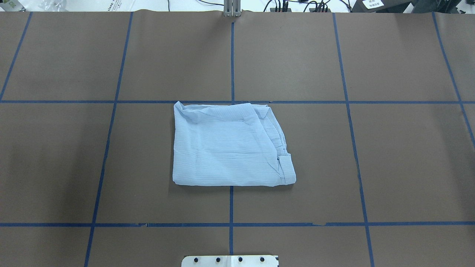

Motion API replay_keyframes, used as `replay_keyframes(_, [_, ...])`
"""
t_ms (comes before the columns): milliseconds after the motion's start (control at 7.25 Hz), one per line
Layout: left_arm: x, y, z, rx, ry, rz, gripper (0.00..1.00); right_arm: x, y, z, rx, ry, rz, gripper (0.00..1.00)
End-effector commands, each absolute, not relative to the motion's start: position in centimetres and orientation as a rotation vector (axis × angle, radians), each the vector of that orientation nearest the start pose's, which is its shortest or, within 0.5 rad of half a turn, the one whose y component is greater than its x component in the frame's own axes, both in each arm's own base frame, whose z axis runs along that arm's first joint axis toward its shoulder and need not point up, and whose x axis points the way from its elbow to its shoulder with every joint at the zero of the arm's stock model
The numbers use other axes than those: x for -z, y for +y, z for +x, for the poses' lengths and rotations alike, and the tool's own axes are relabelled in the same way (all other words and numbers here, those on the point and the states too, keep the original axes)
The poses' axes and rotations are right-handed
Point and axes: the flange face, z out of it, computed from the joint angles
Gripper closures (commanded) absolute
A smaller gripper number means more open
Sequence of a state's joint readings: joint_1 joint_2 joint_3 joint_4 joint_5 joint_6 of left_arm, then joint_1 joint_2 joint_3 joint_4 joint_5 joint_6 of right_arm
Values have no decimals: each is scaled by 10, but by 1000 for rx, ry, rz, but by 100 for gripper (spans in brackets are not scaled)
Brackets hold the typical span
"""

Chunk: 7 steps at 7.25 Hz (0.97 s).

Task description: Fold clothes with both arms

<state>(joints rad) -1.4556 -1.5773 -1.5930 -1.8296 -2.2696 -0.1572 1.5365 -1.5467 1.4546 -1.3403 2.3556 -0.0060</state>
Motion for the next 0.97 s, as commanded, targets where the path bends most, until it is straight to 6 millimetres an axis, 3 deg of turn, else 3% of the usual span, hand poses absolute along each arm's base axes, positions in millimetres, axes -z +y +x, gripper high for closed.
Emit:
replay_keyframes(0, [-604,-520,-13,-34,720,113,0,-646,-515,43,-14,-824,47,0])
replay_keyframes(138, [-614,-514,-21,-72,716,117,0,-616,-510,43,-37,-830,-5,0])
replay_keyframes(276, [-622,-511,-37,-101,708,110,0,-599,-499,43,-51,-829,-41,0])
replay_keyframes(414, [-631,-508,-49,-123,705,114,0,-606,-490,44,-46,-830,-47,0])
replay_keyframes(828, [-631,-507,-55,-120,704,120,0,-618,-481,41,-58,-862,-78,0])
